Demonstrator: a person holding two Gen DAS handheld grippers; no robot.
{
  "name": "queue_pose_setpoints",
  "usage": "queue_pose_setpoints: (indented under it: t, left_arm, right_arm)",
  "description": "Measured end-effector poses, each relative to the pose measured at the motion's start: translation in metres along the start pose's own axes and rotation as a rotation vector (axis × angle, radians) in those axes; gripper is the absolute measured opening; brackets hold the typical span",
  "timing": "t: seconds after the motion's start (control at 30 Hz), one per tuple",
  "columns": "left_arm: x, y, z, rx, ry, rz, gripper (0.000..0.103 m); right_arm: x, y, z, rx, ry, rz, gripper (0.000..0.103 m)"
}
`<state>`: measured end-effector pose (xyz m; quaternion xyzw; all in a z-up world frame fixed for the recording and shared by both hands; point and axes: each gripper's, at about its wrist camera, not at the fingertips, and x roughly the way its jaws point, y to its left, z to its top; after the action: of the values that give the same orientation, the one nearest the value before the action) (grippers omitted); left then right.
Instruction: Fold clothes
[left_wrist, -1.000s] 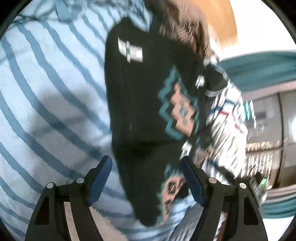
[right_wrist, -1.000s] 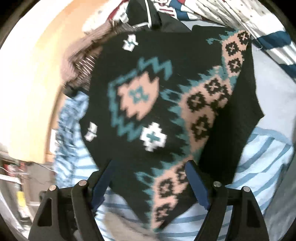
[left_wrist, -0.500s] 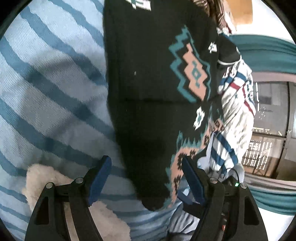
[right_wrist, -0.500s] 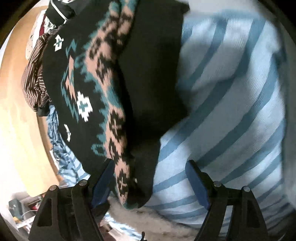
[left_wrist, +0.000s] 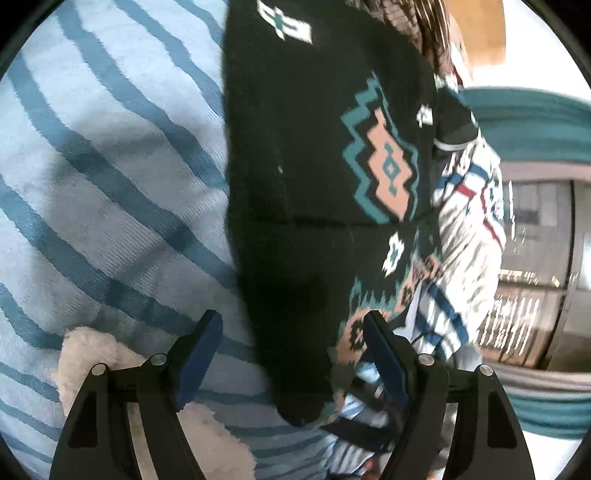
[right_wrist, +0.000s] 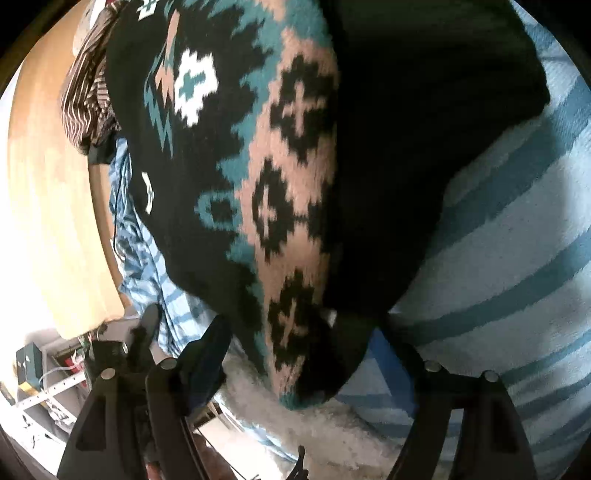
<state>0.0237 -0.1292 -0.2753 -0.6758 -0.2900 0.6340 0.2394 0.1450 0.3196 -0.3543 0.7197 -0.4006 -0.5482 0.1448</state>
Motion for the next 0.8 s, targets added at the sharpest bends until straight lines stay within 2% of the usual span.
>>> queue_pose_setpoints:
  t: [0.13, 0.27, 0.33, 0.4, 0.5, 0.53, 0.57, 0.7, 0.77, 0.8]
  left_arm:
    - [-0.009, 0.006, 0.004, -0.028, -0.035, 0.001, 0.078]
    - [-0.018, 0.017, 0.008, -0.075, -0.067, -0.028, 0.078]
    - [-0.025, 0.022, 0.011, -0.098, -0.096, -0.043, 0.078]
    - [-0.033, 0.023, 0.020, -0.094, -0.128, -0.025, 0.078]
    - [-0.046, 0.019, 0.039, -0.091, -0.181, -0.010, 0.078]
    - [-0.049, 0.018, 0.046, -0.091, -0.198, -0.009, 0.078]
    - [-0.046, 0.015, 0.054, -0.087, -0.190, -0.013, 0.078]
    - [-0.018, 0.007, 0.077, -0.072, -0.116, 0.026, 0.077]
    - [-0.003, 0.006, 0.083, -0.075, -0.101, 0.045, 0.072]
    - [0.004, 0.006, 0.086, -0.077, -0.093, 0.055, 0.066]
  right_arm:
    - [0.012, -0.004, -0.013, 0.053, 0.100, 0.012, 0.080]
    - [0.027, -0.008, -0.021, 0.122, 0.169, 0.084, 0.080]
    - [0.032, -0.009, -0.018, 0.151, 0.158, 0.109, 0.078]
    - [0.031, -0.008, -0.014, 0.167, 0.126, 0.129, 0.076]
    - [0.027, -0.005, -0.008, 0.174, 0.073, 0.143, 0.066]
    - [0.026, -0.006, -0.007, 0.179, 0.063, 0.144, 0.059]
    - [0.026, -0.006, -0.006, 0.187, 0.055, 0.144, 0.052]
    - [0.026, -0.013, 0.000, 0.254, 0.054, 0.181, 0.047]
    - [0.029, -0.015, 0.001, 0.294, 0.055, 0.209, 0.046]
    - [0.029, -0.015, 0.003, 0.302, 0.047, 0.222, 0.044]
